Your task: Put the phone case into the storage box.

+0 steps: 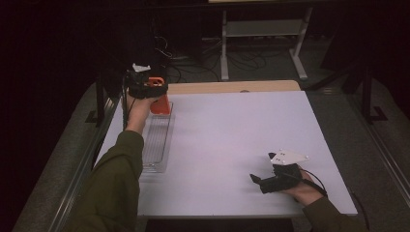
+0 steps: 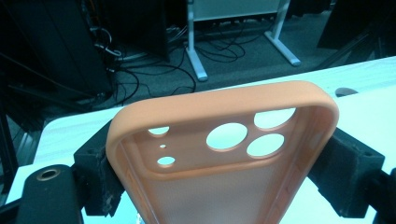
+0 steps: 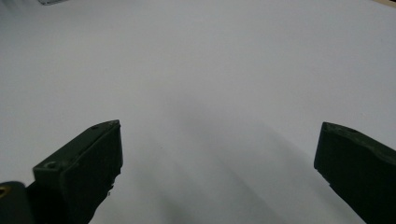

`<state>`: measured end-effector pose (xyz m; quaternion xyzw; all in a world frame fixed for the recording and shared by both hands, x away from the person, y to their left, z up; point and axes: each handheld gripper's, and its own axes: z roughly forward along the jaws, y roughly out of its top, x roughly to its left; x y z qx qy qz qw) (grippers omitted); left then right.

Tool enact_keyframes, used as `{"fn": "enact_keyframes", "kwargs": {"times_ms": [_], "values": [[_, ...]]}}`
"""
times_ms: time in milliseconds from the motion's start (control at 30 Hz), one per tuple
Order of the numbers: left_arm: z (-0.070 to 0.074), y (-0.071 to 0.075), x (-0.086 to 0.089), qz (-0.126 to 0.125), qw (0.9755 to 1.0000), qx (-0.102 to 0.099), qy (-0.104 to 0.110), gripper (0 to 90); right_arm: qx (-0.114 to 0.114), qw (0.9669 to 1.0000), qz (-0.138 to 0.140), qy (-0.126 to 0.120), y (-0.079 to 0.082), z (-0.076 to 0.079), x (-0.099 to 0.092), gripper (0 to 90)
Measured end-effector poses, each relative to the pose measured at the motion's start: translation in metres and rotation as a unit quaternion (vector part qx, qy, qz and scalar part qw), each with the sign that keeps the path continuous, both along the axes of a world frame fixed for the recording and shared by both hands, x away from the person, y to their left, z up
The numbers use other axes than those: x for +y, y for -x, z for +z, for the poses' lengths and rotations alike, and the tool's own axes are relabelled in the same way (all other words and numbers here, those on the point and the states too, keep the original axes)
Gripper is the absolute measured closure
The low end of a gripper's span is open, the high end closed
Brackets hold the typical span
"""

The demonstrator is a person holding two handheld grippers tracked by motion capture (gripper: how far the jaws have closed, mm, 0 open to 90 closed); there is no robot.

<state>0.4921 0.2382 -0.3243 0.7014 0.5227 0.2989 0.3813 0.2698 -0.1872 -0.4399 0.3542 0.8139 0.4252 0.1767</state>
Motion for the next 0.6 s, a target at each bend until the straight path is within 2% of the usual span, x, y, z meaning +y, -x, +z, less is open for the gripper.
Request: {"fn": "enact_keyframes", "kwargs": {"times_ms": [33,133,167,233,267,333,600], "values": [[-0.001,-0.001,-0.001,0.004,1.0000,0.000,0.002,15.8,0.000,1.0000,0.001,0.001,0.000,0.000,0.000,0.5],[-0.007,-0.006,-0.001,0.005,0.9999,0.006,-0.013,15.8,-0.001,1.0000,0.002,0.001,0.000,0.000,-0.001,0.5],[-0.009,-0.007,-0.003,0.009,0.9999,0.007,-0.008,15.7,-0.002,1.0000,0.002,0.001,0.000,0.000,-0.001,0.5],[-0.012,-0.009,-0.003,0.008,0.9997,0.012,-0.018,15.7,0.000,1.0000,0.002,-0.001,0.000,0.001,-0.001,0.5],[-0.014,-0.011,-0.004,0.013,0.9998,0.012,-0.012,15.7,0.000,1.0000,0.002,0.000,0.001,0.001,-0.001,0.4],[-0.017,-0.013,-0.004,0.014,0.9995,0.019,-0.021,15.7,-0.001,1.0000,0.001,-0.003,0.001,0.001,-0.001,0.5],[-0.027,-0.019,-0.003,0.025,0.9989,0.033,-0.024,15.5,-0.004,1.0000,0.002,-0.003,0.001,0.001,-0.001,0.4]]}}
